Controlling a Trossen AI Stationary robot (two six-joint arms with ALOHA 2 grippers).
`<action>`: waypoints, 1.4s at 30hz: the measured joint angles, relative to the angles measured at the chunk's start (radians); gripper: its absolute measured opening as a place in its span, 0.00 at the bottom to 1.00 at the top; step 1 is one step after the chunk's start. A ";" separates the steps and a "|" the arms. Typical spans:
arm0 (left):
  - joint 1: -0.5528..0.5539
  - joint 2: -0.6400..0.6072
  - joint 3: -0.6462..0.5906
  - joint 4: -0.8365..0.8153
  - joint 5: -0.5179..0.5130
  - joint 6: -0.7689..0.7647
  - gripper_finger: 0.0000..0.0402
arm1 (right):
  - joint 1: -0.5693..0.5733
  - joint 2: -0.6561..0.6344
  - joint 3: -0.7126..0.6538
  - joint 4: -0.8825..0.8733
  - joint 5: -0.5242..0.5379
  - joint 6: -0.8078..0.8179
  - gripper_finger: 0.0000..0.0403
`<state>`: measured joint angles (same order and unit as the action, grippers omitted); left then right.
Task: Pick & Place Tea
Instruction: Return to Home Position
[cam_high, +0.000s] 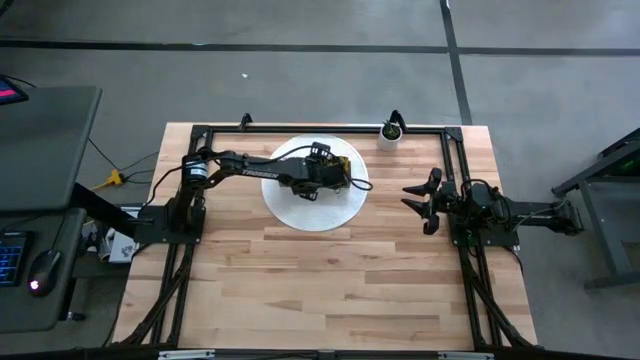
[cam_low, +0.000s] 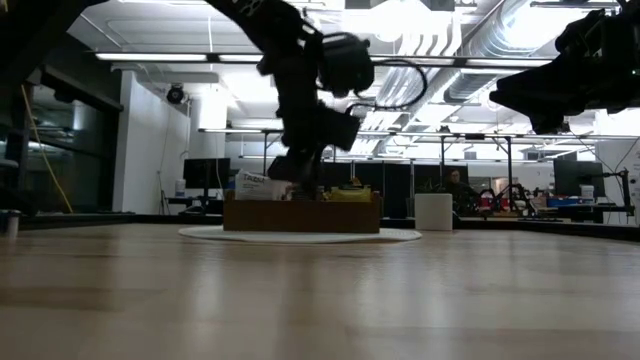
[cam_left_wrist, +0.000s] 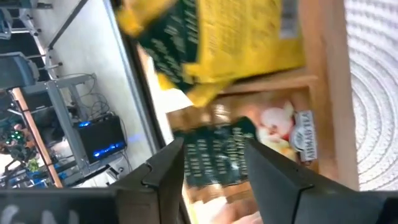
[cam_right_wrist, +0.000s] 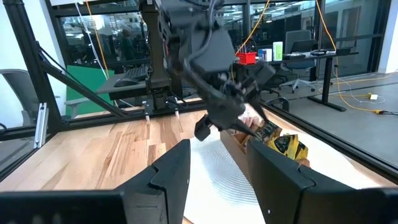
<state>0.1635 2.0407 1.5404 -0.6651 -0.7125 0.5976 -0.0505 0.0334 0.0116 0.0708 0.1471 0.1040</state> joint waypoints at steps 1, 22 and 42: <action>0.000 0.000 0.018 -0.013 0.000 0.000 0.41 | 0.000 0.000 0.000 0.000 0.000 0.000 0.38; -0.021 -0.008 0.456 -0.370 0.141 -0.026 0.15 | 0.000 0.000 0.000 0.000 0.000 0.000 0.38; -0.117 -0.557 -0.159 -0.137 0.258 -0.361 0.00 | 0.000 0.000 0.000 -0.003 0.000 0.000 0.38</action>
<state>0.0462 1.4837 1.3814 -0.8018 -0.4550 0.2365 -0.0502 0.0330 0.0116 0.0673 0.1467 0.1040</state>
